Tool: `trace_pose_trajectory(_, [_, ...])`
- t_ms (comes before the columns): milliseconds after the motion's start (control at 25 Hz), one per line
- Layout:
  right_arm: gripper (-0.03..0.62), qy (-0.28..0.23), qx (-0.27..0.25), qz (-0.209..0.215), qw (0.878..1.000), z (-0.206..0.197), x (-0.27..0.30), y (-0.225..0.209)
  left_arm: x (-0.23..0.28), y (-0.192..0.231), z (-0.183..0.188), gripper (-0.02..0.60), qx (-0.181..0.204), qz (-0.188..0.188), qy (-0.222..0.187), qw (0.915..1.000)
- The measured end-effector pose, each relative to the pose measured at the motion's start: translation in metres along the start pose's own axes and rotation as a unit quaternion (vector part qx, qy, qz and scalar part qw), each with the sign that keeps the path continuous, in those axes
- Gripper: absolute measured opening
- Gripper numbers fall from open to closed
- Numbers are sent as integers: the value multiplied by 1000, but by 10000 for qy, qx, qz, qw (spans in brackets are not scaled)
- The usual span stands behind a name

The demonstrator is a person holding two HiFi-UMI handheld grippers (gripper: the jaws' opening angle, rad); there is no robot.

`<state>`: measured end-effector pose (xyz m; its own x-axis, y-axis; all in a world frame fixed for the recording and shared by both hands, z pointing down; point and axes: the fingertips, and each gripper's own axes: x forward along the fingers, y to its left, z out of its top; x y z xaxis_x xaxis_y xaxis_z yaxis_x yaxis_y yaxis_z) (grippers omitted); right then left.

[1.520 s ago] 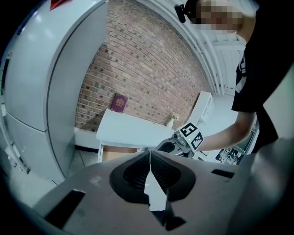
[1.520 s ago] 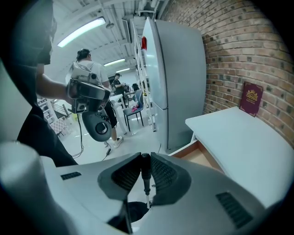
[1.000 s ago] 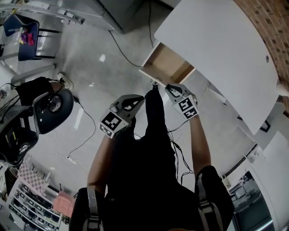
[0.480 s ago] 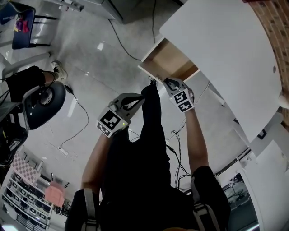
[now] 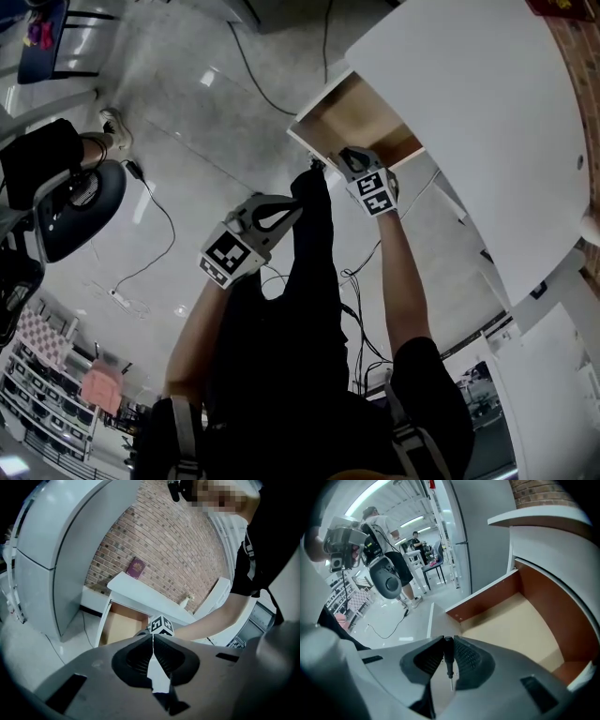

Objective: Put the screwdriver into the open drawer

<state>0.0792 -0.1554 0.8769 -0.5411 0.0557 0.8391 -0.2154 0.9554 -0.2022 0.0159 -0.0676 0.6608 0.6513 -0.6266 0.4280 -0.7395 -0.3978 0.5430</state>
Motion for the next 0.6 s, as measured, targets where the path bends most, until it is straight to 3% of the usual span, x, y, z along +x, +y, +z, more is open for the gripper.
trace_pose_trajectory(600, [120, 731, -398, -153, 9964, -34, 64, -25, 8, 20, -25, 17, -289, 127, -60, 9995])
